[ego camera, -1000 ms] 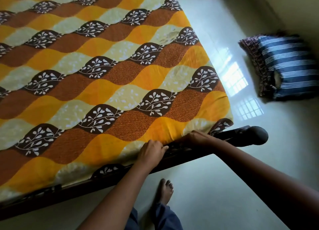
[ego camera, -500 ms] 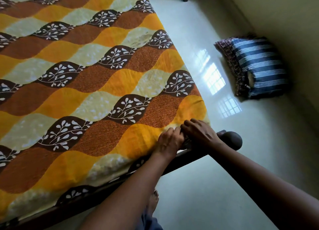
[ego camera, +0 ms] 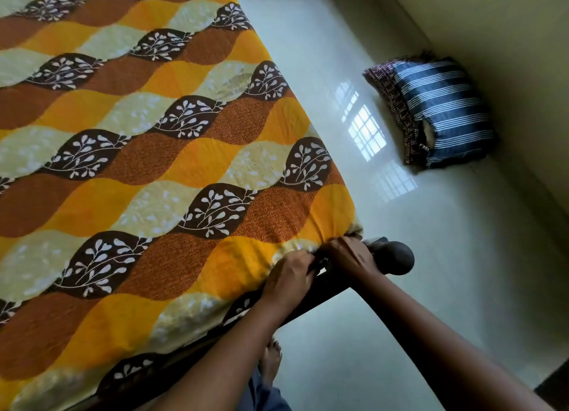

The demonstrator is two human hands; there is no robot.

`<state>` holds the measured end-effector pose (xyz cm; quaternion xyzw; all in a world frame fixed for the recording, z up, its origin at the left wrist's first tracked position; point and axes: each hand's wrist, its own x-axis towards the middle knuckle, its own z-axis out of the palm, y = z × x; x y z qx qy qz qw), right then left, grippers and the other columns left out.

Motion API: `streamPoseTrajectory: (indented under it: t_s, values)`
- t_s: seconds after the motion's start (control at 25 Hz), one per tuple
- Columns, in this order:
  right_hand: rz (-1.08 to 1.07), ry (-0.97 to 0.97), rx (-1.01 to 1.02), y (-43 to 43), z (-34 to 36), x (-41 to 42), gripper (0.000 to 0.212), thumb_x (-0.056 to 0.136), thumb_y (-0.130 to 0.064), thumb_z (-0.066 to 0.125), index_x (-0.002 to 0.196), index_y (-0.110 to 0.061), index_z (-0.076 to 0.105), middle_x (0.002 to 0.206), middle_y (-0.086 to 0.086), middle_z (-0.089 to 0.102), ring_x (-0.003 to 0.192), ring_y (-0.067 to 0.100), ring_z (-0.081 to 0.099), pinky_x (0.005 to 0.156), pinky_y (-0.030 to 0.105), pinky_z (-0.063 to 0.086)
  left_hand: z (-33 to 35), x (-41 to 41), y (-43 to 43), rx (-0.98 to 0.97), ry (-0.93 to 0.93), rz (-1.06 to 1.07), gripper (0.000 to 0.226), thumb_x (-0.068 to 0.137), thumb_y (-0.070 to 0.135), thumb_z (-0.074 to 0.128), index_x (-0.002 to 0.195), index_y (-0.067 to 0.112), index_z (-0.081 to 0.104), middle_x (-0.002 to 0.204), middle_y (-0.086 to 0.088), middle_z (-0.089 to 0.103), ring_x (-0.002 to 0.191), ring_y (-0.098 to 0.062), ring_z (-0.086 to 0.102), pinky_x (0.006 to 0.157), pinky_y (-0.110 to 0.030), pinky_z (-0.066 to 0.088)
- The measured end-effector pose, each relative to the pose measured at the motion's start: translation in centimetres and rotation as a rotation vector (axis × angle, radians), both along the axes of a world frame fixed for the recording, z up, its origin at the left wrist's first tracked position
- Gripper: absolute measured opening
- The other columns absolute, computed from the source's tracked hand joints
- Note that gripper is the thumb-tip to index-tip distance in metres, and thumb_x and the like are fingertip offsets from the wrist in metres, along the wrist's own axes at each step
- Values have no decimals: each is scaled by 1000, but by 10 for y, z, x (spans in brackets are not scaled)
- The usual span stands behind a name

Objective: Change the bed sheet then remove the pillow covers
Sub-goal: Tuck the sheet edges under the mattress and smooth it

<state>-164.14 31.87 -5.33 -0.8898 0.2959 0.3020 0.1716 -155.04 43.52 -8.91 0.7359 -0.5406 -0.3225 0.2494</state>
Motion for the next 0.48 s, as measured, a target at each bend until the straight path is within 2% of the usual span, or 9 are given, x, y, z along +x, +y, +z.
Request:
streamPoseTrajectory:
  t_s: [0.12,0.2,0.28,0.36,0.4,0.48]
  values:
    - [-76,-17,62,4,9,0,23,87,-11,52,104,-14,68,100,7,69,97,27,63,73,29,39,-2,14,21,-123,-17,149,26,84,24,53,98,7,67,92,-8,65,86,-25,60,72,-31,50]
    - [-264,-146,102,2,26,2,22,91,-16,53,108,-14,67,106,4,68,99,23,62,78,29,41,-1,25,27,-182,-186,256,36,83,34,45,104,12,65,96,-5,65,87,-24,61,71,-32,48]
    - [-421,-356,-7,-1,41,5,26,96,-24,50,117,-19,64,119,-3,63,104,20,61,81,25,41,-3,32,17,-149,-313,287,45,89,44,37,119,16,55,112,-6,65,102,-27,61,84,-40,47]
    - [-484,-540,-86,-5,39,20,31,98,-27,45,125,-21,59,132,-3,56,115,18,56,91,24,40,-9,32,0,-66,-359,264,56,95,51,19,136,17,39,136,-7,52,128,-26,45,106,-45,28]
    - [-469,-600,-66,-7,31,32,34,99,-27,42,130,-22,54,139,-1,49,125,18,48,100,26,36,-13,32,-8,-25,-377,243,60,96,51,13,142,17,30,146,-7,40,137,-23,32,111,-45,16]
    - [-332,-585,20,-10,5,59,43,101,-32,32,142,-23,38,153,0,28,142,15,21,117,33,19,-28,33,-14,62,-462,185,64,96,50,9,149,14,12,156,-5,15,144,-20,6,114,-44,5]
